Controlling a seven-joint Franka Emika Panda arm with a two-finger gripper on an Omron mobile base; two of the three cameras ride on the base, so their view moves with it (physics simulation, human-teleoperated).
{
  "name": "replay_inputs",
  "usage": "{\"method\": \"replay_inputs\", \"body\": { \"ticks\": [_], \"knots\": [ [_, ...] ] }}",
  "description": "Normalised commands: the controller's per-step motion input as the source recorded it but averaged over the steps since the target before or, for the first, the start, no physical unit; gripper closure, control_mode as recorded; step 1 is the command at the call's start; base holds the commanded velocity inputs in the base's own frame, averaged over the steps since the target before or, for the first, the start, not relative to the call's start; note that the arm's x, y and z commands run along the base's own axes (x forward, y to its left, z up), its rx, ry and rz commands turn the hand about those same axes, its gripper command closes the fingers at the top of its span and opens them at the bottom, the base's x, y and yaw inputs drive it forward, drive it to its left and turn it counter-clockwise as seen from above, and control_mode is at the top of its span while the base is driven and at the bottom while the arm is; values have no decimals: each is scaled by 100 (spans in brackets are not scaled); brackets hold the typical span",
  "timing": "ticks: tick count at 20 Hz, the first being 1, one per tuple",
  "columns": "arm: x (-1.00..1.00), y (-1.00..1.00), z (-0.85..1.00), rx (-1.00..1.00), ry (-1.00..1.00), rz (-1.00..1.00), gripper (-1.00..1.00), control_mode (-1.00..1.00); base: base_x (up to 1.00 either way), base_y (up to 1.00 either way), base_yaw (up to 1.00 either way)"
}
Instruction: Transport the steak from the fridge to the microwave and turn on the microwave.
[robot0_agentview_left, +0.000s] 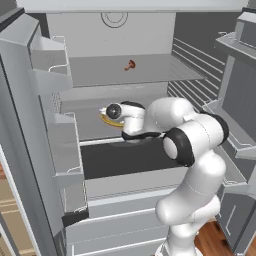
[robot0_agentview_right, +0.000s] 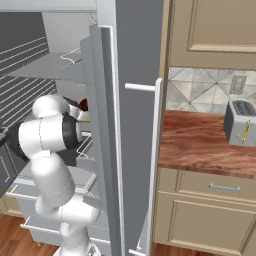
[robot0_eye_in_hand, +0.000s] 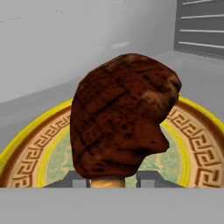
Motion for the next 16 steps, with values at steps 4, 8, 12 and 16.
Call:
{"method": "replay_inputs", "body": {
  "ticks": [4, 8, 12, 16],
  "knots": [
    [-51, 0, 66, 0, 0, -19, 100, -100, 0, 0, 0],
    [-51, 0, 67, 0, 0, -14, 100, -100, 0, 0, 0],
    [-69, -1, 51, 0, 2, -7, 100, -100, 0, 0, 0],
    [-82, 0, 11, 0, 4, -5, 100, -100, 0, 0, 0]
  ]
}}
